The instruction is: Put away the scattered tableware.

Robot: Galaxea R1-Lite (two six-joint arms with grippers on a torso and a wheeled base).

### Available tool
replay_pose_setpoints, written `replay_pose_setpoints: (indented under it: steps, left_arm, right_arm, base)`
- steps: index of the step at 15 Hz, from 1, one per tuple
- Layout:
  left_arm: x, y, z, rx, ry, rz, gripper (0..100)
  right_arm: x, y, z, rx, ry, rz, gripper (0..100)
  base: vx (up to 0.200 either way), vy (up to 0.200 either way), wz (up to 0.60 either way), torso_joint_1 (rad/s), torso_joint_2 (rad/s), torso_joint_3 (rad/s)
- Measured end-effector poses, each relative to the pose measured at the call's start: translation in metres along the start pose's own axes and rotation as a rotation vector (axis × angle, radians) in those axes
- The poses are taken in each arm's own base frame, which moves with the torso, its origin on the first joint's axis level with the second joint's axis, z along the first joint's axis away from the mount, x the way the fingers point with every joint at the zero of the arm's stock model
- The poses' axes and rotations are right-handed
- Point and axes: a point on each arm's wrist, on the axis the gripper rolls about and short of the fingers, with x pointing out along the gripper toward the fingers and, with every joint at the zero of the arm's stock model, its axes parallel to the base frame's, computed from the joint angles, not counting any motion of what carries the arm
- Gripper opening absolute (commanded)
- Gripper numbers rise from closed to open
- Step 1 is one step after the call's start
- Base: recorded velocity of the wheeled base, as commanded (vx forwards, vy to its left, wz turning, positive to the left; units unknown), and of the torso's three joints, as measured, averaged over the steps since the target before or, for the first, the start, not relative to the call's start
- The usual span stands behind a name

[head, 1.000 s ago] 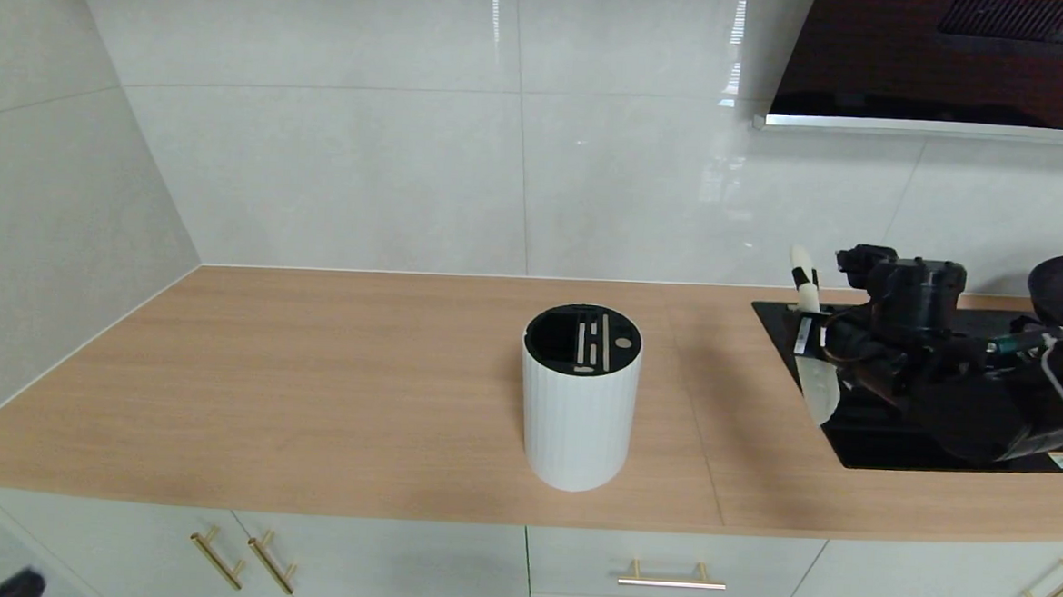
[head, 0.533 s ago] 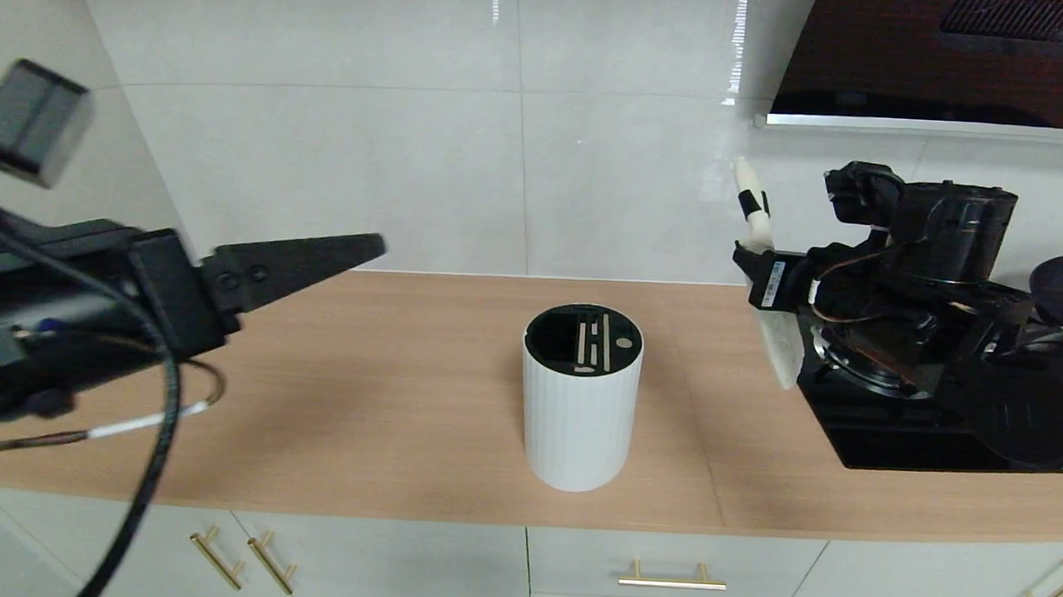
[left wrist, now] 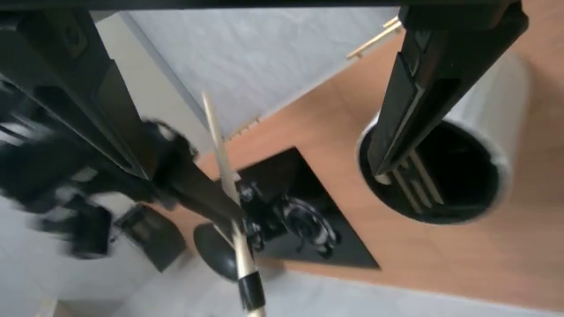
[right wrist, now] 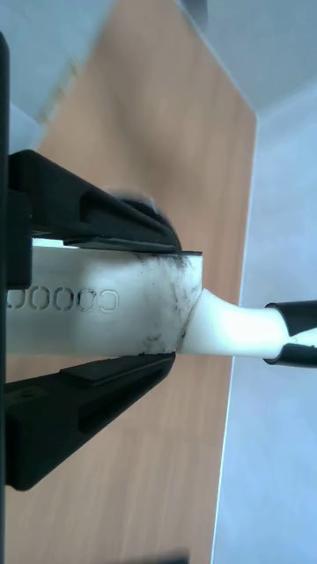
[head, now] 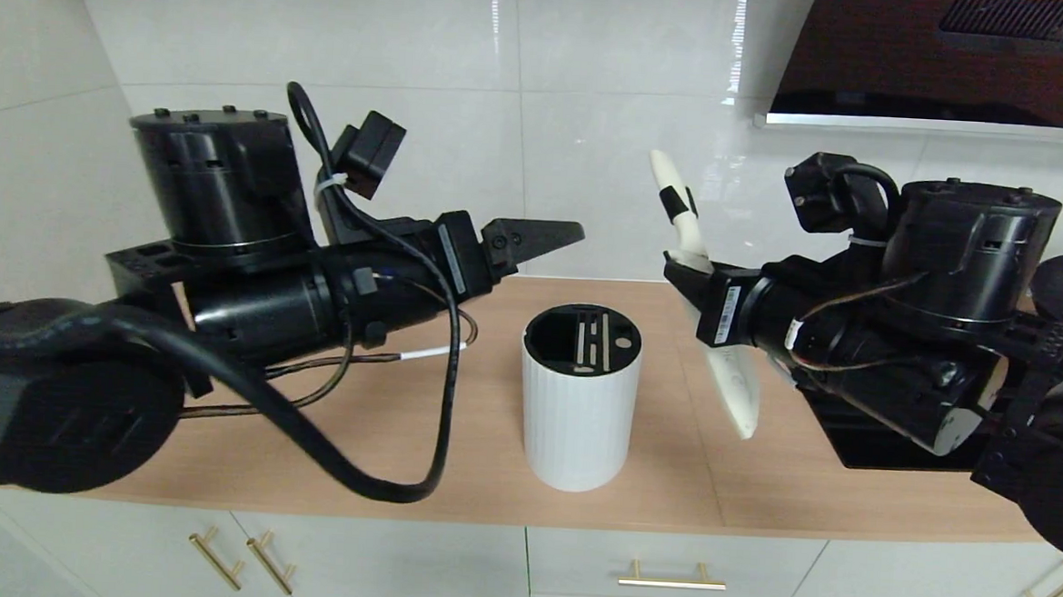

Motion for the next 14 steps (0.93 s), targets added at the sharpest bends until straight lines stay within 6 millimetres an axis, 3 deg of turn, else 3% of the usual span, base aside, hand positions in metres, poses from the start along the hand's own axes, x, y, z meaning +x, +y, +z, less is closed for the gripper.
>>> replay_pose_setpoints:
  steps: [6,14]
  left_arm:
    - [0.033,0.005,-0.016,0.006,-0.001,-0.056,100]
    - [0.041,0.007,-0.022,-0.020,-0.007,-0.076,100]
  right_arm:
    - [-0.010,0.033,-0.015,-0.008,0.047,0.107,0]
    - [-0.018,0.059,-0.035,-0.028,0.111,0.189,0]
  base:
    - [0.000,0.000,0.00,0.000,0.00,0.000]
    - [0.000,0.000,0.00,0.000,0.00,0.000]
